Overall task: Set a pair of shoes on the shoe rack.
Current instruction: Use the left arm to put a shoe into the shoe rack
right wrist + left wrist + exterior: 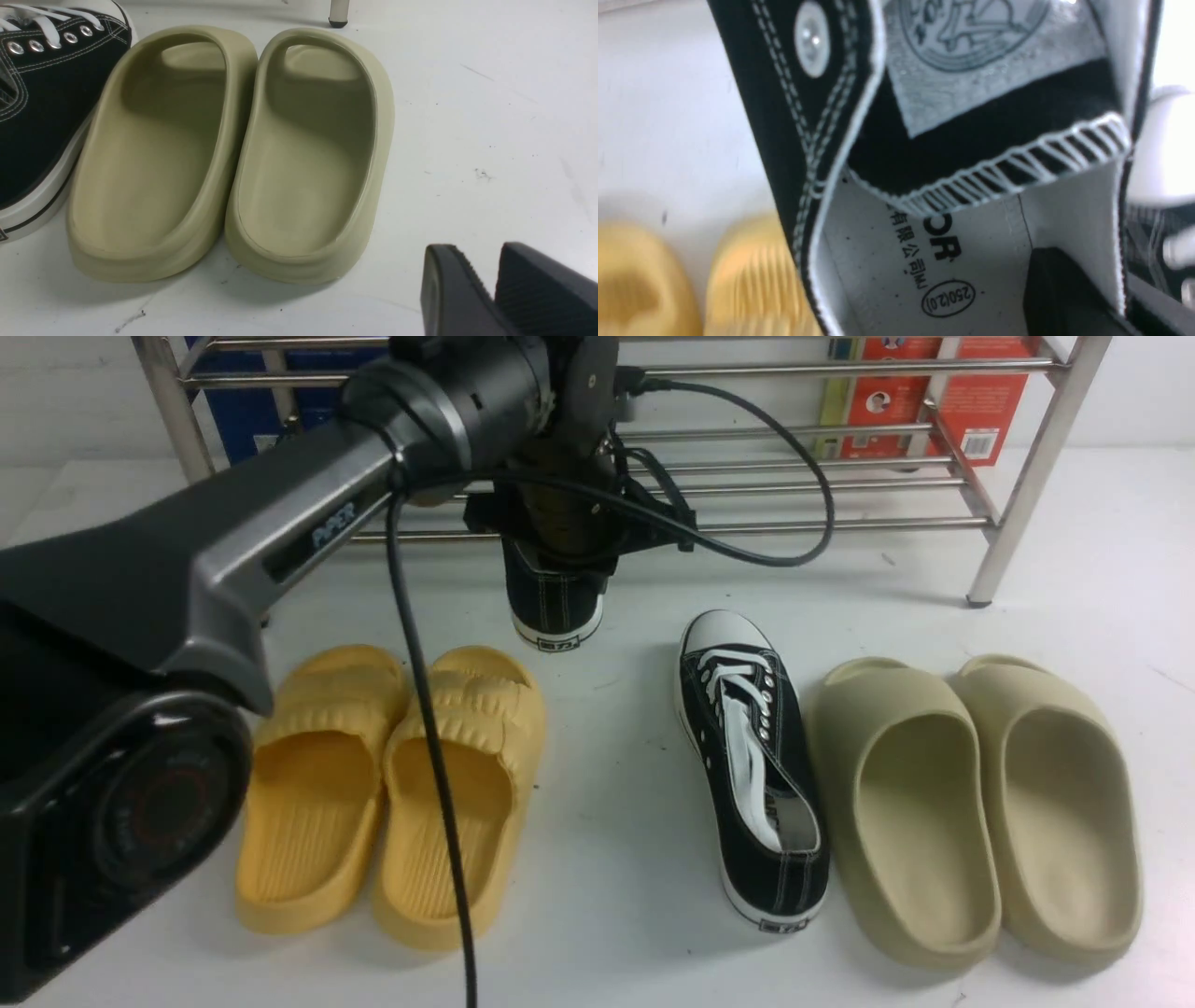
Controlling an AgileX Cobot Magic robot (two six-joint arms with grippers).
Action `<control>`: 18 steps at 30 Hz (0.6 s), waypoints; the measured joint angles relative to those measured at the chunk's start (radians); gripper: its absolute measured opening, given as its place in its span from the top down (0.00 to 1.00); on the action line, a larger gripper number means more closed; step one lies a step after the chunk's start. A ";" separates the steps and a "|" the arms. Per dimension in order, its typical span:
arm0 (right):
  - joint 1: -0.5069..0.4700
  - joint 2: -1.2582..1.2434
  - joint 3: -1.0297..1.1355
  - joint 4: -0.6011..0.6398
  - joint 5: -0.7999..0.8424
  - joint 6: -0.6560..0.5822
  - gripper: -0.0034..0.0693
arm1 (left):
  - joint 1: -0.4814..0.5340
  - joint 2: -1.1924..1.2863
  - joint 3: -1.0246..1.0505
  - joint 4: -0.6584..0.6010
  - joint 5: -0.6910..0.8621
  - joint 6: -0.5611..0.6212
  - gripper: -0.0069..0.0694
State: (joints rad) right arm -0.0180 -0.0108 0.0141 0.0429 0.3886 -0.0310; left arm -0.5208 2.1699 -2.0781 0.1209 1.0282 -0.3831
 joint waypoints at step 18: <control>0.000 0.000 0.000 0.000 0.000 0.000 0.67 | 0.057 0.168 -0.248 0.000 -0.026 0.059 0.93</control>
State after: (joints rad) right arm -0.0180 -0.0108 0.0141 0.0429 0.3886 -0.0310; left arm -0.4642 2.3383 -2.3261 0.1209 1.0024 -0.3241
